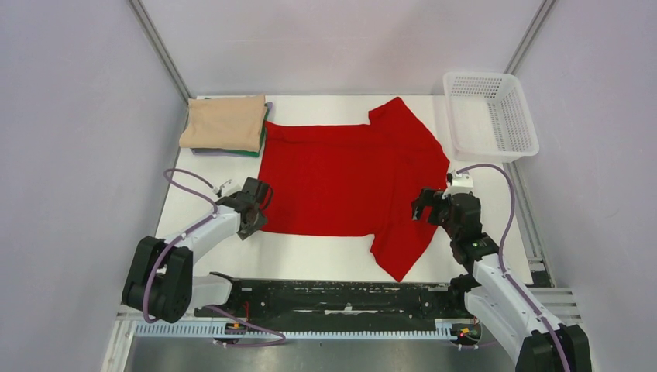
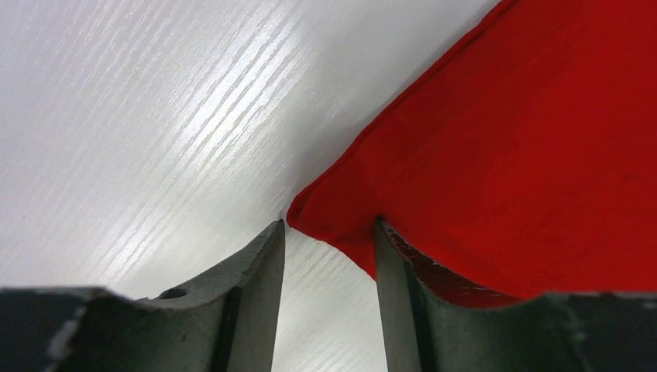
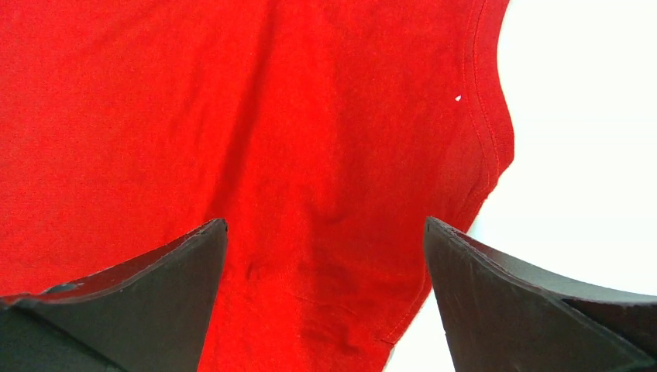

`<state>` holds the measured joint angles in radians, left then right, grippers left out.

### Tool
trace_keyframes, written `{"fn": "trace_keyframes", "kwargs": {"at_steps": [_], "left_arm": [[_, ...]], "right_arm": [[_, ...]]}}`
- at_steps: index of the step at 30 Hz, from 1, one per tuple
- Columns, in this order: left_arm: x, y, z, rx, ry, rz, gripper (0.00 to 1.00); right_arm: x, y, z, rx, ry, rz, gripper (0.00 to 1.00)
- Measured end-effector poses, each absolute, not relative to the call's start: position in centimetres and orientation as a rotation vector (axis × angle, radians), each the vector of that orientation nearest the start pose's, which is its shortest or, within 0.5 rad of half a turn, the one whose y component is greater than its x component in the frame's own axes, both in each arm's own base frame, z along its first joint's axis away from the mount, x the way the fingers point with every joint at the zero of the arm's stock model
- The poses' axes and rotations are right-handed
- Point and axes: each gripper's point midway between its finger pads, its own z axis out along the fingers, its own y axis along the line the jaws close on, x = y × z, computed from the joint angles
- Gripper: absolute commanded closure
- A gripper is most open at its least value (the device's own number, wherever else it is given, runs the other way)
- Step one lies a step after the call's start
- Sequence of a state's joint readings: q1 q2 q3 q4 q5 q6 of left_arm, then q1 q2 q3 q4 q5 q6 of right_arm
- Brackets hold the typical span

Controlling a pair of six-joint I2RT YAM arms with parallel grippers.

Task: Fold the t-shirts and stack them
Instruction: Grab the side of the flattened tshirt closest away from the robot with both arms

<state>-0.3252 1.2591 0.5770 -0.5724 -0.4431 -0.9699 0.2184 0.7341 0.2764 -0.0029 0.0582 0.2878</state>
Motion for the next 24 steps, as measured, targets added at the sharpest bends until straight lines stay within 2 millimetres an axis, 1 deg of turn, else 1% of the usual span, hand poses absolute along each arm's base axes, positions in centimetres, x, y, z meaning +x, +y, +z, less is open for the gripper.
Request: {"fn": "trace_keyframes", "kwargs": {"at_steps": [3,7,12,13,16,17,24], "left_arm": [[23.0,-3.1,1.4,-0.918,2.456,0.219,0.59],[23.9,-3.5,1.4,-0.917,2.459,0.211,0.62],[24.5,-3.6,1.4,-0.907,2.459,0.209,0.71],[24.6,-3.7,1.4,-0.906,2.457,0.207,0.74],[25.0,-3.8,1.5,-0.900,2.452,0.200,0.96],[25.2,-3.9,1.5,-0.898,2.450,0.191,0.98],[25.6,-4.1,1.5,-0.853,2.465,0.186,0.98]], "right_arm": [[26.9,6.1,8.4,0.109,2.057,0.251,0.02],[26.8,5.9,8.2,0.113,2.066,0.241,0.02],[26.8,5.7,8.1,0.114,2.067,0.227,0.02],[26.8,5.7,8.1,0.113,2.067,0.224,0.02],[26.8,5.6,8.1,0.113,2.066,0.218,0.02],[26.8,5.6,8.1,0.112,2.066,0.218,0.02],[26.5,5.3,7.7,0.108,2.086,0.200,0.02]]}}
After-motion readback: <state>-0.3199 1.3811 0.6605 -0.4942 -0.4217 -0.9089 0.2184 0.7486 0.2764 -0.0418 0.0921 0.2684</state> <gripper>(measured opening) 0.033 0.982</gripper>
